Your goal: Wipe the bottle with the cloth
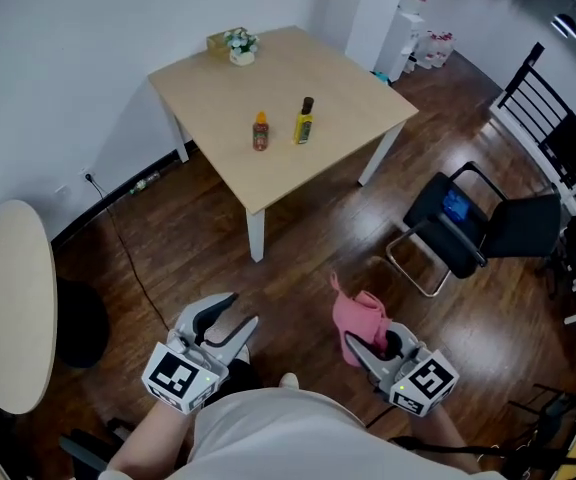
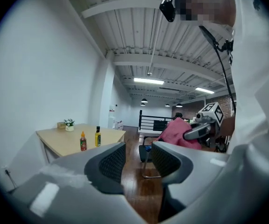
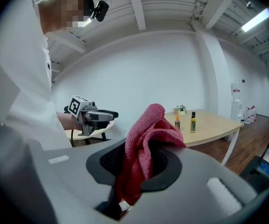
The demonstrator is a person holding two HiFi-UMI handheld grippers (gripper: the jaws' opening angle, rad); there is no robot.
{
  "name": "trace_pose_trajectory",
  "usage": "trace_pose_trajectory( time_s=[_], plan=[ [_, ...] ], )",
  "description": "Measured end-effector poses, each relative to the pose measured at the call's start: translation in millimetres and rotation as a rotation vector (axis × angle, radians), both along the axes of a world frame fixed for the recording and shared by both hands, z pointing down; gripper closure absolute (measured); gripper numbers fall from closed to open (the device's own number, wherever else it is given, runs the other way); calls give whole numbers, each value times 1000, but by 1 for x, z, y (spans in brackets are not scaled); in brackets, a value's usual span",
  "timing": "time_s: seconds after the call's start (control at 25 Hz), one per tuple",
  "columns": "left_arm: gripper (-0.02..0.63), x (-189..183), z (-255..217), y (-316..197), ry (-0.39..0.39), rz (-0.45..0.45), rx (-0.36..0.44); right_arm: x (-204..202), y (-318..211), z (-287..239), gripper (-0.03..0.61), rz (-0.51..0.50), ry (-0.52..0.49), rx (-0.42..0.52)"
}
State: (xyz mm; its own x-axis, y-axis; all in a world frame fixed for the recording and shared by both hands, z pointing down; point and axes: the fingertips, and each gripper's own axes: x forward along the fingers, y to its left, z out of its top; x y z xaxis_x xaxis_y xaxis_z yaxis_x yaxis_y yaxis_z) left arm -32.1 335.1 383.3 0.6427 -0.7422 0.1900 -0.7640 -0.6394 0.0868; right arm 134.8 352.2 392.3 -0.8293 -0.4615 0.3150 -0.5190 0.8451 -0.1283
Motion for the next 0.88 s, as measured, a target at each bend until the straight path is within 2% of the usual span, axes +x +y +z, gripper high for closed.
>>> trace_pose_trajectory(
  time_s=[0.16,0.36,0.88],
  plan=[
    [431,25,6,34,12,-5,-46,15,28,2,502,-44,-16,9],
    [430,45,2,61,-12,-3,-44,35,54,7,502,-51,-33,2],
    [422,75,-1,80,-53,31,-36,59,80,5,502,-44,-40,11]
  ],
)
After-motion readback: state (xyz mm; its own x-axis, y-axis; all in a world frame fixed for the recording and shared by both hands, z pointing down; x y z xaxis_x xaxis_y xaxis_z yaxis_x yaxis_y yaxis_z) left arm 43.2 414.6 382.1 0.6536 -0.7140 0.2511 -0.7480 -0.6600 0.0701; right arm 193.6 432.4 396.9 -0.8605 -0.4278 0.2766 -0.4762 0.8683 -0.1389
